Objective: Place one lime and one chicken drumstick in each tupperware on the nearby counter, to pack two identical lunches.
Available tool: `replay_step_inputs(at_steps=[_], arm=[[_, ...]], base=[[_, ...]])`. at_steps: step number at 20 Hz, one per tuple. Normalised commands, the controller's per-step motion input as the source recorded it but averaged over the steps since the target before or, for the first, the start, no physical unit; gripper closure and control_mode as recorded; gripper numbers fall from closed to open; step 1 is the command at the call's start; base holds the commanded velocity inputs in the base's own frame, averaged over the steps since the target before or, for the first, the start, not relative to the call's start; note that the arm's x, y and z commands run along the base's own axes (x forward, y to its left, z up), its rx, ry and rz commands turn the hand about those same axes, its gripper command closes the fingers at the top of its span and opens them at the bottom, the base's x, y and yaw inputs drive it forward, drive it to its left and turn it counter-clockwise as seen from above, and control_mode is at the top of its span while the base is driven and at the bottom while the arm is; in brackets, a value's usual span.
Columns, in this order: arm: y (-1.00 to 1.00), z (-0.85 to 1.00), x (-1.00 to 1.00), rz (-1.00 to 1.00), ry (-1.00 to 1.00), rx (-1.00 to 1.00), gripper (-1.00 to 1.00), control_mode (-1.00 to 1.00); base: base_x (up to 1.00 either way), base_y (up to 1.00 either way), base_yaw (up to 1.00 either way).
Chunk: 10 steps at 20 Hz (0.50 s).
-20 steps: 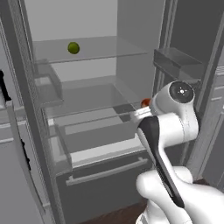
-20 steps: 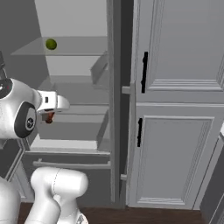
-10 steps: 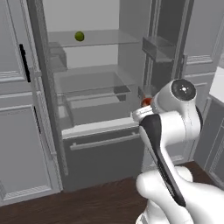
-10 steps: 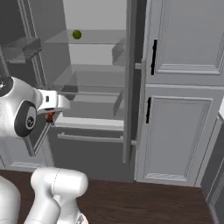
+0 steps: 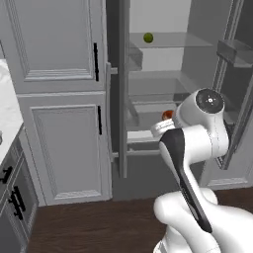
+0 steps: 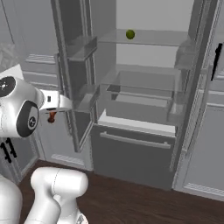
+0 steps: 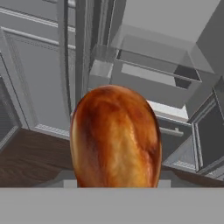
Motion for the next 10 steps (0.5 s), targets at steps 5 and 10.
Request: replay_step_inputs(at_steps=[5, 10], arm=[[0.0, 0.0, 0.0, 0.0, 0.0, 0.0, 1.0, 1.0], [0.0, 0.0, 0.0, 0.0, 0.0, 0.0, 1.0, 1.0]], base=[[0.1, 0.97, 0.35], [0.32, 0.81, 0.29]])
